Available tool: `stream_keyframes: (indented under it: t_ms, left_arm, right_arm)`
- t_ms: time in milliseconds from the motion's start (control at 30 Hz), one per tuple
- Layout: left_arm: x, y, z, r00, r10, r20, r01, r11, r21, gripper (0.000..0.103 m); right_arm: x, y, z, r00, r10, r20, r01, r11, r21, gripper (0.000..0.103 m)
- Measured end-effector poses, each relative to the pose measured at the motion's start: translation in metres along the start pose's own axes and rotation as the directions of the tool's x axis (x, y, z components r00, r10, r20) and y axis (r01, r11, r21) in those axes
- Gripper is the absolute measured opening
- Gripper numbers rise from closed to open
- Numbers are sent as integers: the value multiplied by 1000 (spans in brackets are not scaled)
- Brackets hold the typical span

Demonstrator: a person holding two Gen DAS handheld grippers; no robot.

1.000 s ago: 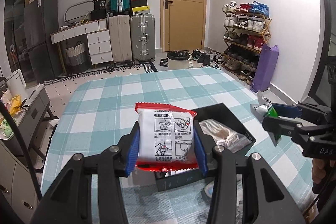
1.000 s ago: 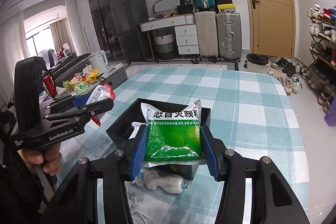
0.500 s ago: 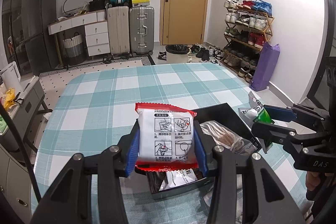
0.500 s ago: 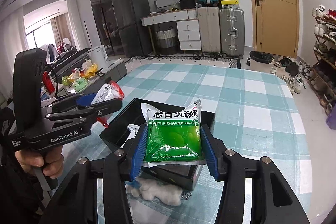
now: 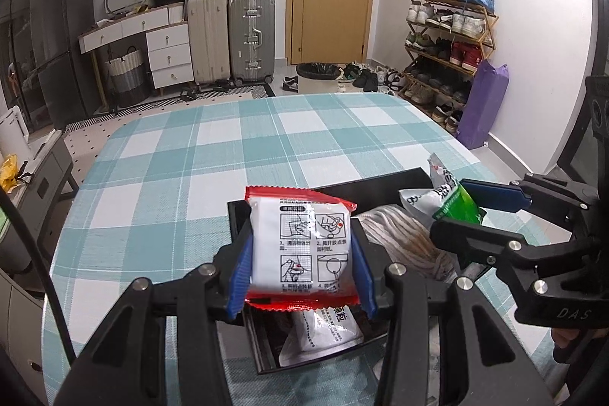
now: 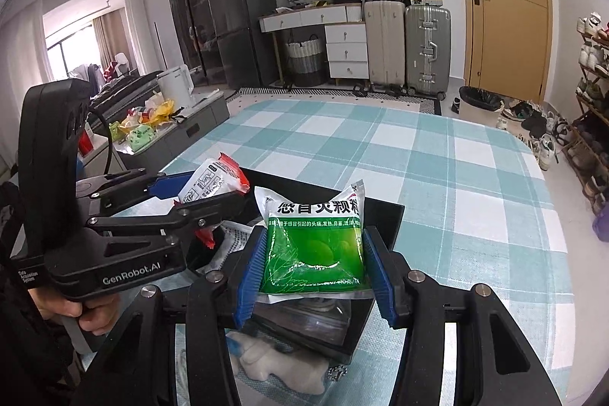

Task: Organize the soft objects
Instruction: 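Lower both packets into the box and open both grippers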

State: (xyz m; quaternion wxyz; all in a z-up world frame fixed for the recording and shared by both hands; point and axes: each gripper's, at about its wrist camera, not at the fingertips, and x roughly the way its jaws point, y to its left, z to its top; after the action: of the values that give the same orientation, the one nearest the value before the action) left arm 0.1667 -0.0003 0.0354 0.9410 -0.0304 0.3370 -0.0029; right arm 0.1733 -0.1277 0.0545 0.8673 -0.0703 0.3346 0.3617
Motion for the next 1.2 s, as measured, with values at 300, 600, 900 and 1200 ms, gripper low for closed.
stream_keyframes:
  t_ms: [300, 600, 900, 1200]
  left_arm:
    - [18, 1, -2, 999, -13, -32, 13, 1000, 2, 45]
    - [26, 0, -4, 998, -28, -56, 28, 1000, 4, 46]
    - [14, -3, -5, 997, -50, -64, 51, 999, 14, 71]
    - [-29, -2, -18, 999, -39, 9, 39, 999, 31, 103]
  right_arm:
    - [20, -6, 0, 999, -14, -33, 14, 1000, -10, 50]
    - [31, -3, 2, 999, -24, -46, 22, 999, -32, 51]
    - [-2, -1, -1, 998, -53, 37, 54, 998, -31, 87]
    - [-34, -1, -28, 998, -60, 28, 60, 998, -9, 102]
